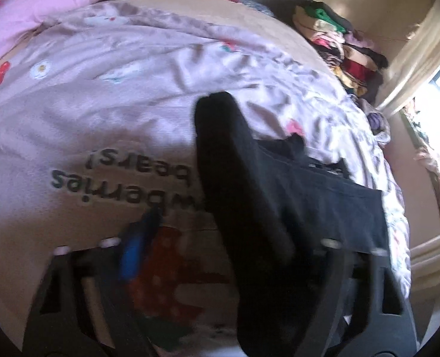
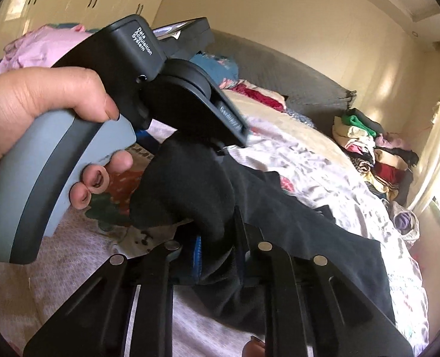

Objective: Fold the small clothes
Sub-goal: 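Close both tools on the end of the folded sweatshirt, then lift the sweatshirt end with both tools and fold it over the rest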

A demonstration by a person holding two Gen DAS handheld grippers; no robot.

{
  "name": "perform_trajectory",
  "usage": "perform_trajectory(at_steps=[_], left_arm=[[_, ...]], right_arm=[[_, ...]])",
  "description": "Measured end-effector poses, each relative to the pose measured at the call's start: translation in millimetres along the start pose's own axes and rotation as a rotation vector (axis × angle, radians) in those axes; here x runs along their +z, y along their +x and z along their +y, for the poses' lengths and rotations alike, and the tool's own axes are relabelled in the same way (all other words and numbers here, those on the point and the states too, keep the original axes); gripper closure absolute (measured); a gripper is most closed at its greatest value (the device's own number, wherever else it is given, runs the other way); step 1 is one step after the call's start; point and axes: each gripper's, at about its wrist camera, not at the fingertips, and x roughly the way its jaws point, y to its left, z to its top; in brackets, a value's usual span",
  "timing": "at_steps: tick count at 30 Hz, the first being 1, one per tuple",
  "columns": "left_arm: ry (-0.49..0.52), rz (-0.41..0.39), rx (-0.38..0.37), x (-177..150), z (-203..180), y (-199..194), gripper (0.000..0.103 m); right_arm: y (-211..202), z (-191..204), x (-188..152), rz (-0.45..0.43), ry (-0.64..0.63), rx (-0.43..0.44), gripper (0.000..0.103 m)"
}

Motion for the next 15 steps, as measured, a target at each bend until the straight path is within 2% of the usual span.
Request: perform_trajectory(at_steps=[1,2,3,5,15], left_arm=[[0.004,0.001,-0.010,0,-5,0,0.056],[0.012,0.000,-0.020,-1,-11,-1,0.070],[0.029,-0.004,-0.023,-1,-21,-3,0.078],[0.064,-0.018,-0.016,-2,-35,-8,0.085],[0.187,-0.090,-0.038,-2,-114,-27,0.087]], right_arm=[[-2,-3,-1,-0.004,0.009,-0.003,0.088],[-6,-8,-2,-0.011,0.023,-0.007,0.088],[-9,-11,-3,-0.014,0.036,-0.008,0.088],[-16,-21,-6,-0.022,0.062,-0.014,0.089],[-53,-69,-19,-0.073,0.202,-0.065,0.091]])
